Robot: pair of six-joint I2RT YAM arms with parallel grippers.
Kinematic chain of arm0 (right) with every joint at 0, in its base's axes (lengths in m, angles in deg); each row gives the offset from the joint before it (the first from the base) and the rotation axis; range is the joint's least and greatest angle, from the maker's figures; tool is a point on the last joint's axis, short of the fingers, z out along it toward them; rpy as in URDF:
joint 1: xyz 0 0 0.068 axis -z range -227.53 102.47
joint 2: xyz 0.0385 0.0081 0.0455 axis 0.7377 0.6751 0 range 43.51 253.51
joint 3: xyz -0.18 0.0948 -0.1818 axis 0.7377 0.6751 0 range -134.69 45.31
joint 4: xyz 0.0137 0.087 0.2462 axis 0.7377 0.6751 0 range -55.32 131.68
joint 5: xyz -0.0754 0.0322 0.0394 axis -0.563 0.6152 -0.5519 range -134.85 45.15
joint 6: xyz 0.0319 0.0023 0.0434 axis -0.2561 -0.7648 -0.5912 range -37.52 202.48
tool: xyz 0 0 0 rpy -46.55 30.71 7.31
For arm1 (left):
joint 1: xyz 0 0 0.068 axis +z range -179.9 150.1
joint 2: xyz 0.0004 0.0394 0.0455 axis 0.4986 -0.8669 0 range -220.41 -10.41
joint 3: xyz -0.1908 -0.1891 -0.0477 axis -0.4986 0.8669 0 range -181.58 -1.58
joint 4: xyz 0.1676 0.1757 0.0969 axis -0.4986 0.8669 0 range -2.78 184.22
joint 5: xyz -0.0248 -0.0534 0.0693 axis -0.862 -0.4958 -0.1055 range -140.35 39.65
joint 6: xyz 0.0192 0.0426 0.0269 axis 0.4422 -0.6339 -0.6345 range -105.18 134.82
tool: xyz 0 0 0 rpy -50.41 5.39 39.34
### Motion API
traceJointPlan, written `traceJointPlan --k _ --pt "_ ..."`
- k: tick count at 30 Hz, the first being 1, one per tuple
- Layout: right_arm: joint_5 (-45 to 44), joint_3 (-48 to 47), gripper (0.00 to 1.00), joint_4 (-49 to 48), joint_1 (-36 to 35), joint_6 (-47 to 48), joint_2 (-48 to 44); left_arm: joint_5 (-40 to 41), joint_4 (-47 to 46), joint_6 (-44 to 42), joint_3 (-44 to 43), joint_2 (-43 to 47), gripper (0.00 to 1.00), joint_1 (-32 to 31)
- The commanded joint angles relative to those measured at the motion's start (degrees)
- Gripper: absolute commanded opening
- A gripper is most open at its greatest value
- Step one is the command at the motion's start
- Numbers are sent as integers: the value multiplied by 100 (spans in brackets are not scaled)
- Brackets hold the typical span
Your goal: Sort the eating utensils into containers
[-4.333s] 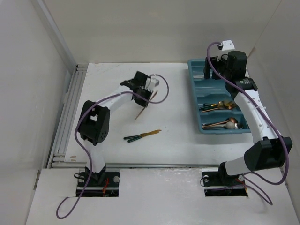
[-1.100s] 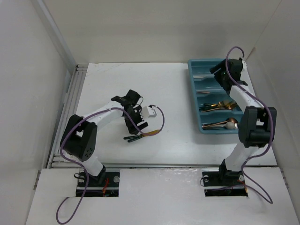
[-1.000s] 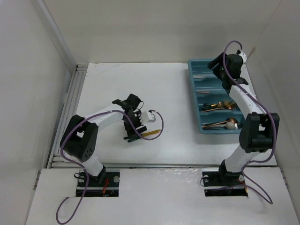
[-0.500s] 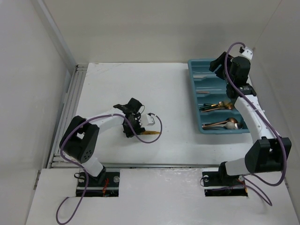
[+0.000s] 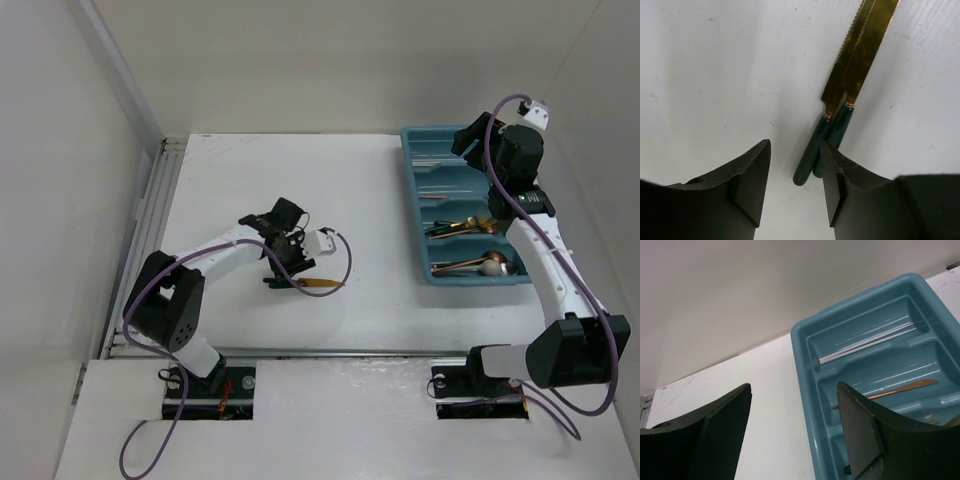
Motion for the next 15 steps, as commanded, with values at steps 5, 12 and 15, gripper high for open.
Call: traceJointPlan --k 5,12,15 --pt "-378 82 76 -10 -58 133 -361 203 142 -538 70 -141 45 32" --pt "-484 135 76 -10 -58 185 -467 326 19 -486 254 -326 46 32" --pt "-537 135 76 -10 -58 185 -519 457 -192 -486 491 -326 46 32"
